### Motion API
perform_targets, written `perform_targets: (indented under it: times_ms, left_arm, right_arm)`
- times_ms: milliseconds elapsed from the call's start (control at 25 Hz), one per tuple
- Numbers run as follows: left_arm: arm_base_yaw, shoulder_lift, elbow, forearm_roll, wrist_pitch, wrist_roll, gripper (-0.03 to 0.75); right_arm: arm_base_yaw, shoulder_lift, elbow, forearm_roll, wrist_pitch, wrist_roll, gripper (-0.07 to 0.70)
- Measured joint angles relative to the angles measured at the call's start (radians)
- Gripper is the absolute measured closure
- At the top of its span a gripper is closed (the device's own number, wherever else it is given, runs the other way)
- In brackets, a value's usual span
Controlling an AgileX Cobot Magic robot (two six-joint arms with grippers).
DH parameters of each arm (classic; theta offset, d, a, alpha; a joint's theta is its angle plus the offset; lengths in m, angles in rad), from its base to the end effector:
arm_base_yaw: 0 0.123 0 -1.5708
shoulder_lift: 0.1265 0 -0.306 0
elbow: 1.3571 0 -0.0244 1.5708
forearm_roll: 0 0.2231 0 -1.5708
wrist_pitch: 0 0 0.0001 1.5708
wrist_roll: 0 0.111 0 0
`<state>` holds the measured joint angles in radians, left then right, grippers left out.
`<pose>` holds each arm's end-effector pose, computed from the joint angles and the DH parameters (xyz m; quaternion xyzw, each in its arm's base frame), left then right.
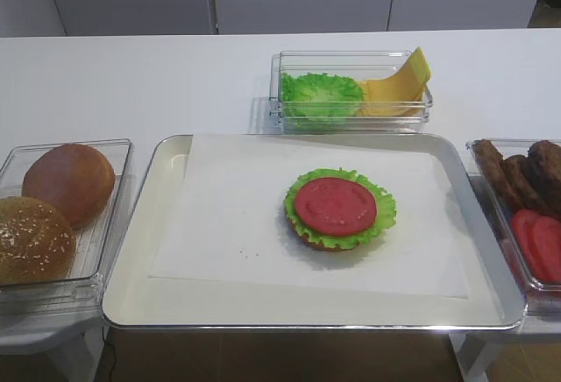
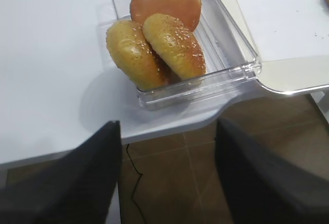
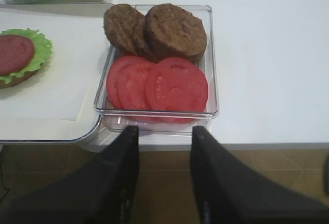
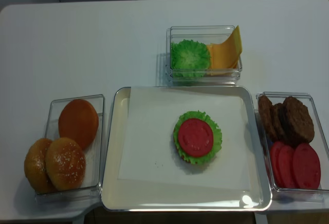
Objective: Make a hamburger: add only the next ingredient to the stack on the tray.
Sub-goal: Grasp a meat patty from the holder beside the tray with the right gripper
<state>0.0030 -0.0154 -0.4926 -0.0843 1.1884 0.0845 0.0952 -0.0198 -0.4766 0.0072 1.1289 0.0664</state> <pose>-0.0413 -0.0088 0.2404 0.0404 0.8812 -0.0213 0.4705 -0.0366 -0.0028 0.2412 -0.0128 0.8713 0.0432 0.4887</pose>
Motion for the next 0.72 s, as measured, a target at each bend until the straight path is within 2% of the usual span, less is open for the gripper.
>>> perform_targets:
  times_ms: [720]
  left_arm:
    - [0.0,0.0,0.0,0.0,0.0,0.0,0.288]
  right_arm:
    - [0.0,0.0,0.0,0.0,0.0,0.0,0.391]
